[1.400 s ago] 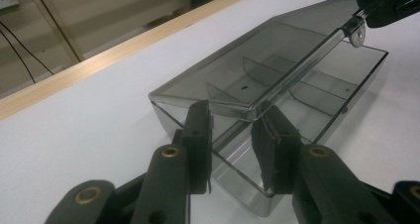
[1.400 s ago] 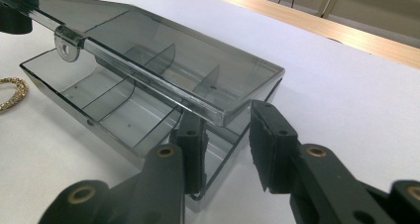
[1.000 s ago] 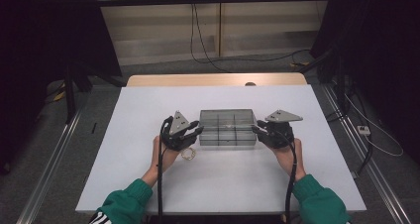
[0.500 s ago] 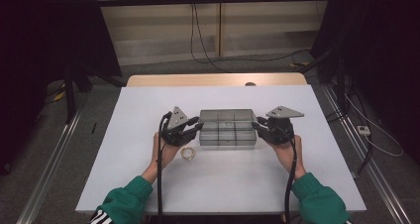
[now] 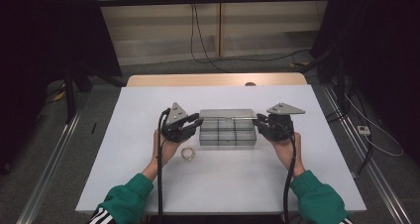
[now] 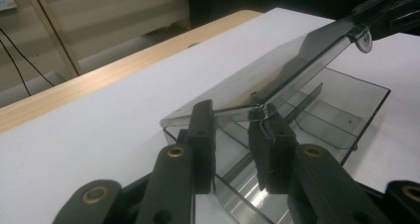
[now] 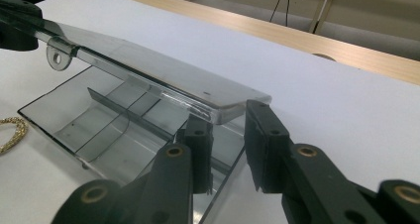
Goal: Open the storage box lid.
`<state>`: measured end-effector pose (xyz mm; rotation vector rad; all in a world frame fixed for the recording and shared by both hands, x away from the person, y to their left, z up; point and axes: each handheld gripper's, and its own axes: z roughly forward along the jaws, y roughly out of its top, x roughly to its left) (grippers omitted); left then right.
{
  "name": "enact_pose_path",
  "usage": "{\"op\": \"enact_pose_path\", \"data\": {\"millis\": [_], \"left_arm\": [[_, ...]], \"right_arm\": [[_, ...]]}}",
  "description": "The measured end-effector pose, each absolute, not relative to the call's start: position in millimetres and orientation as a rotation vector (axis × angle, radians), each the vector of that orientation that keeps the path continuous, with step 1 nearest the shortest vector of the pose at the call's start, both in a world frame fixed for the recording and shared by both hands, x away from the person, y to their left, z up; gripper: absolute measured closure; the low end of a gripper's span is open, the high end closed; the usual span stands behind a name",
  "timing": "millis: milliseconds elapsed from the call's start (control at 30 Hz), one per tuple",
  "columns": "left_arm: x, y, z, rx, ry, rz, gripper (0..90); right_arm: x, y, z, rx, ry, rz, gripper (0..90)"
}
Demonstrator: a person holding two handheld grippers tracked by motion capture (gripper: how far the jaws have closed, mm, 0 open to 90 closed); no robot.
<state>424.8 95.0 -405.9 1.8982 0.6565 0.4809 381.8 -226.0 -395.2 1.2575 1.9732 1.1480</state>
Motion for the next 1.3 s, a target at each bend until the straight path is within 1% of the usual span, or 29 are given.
{"op": "enact_pose_path", "data": {"millis": [800, 1300], "left_arm": [[440.5, 93.4, -400.8, 1.861, 0.694, 0.474, 76.3], [447.7, 90.9, -401.2, 1.845, 0.723, 0.493, 79.3]], "right_arm": [[398.3, -227.7, -392.6, 1.314, 1.918, 1.181, 78.5], [407.4, -228.4, -392.6, 1.341, 1.897, 1.191, 79.9]]}}
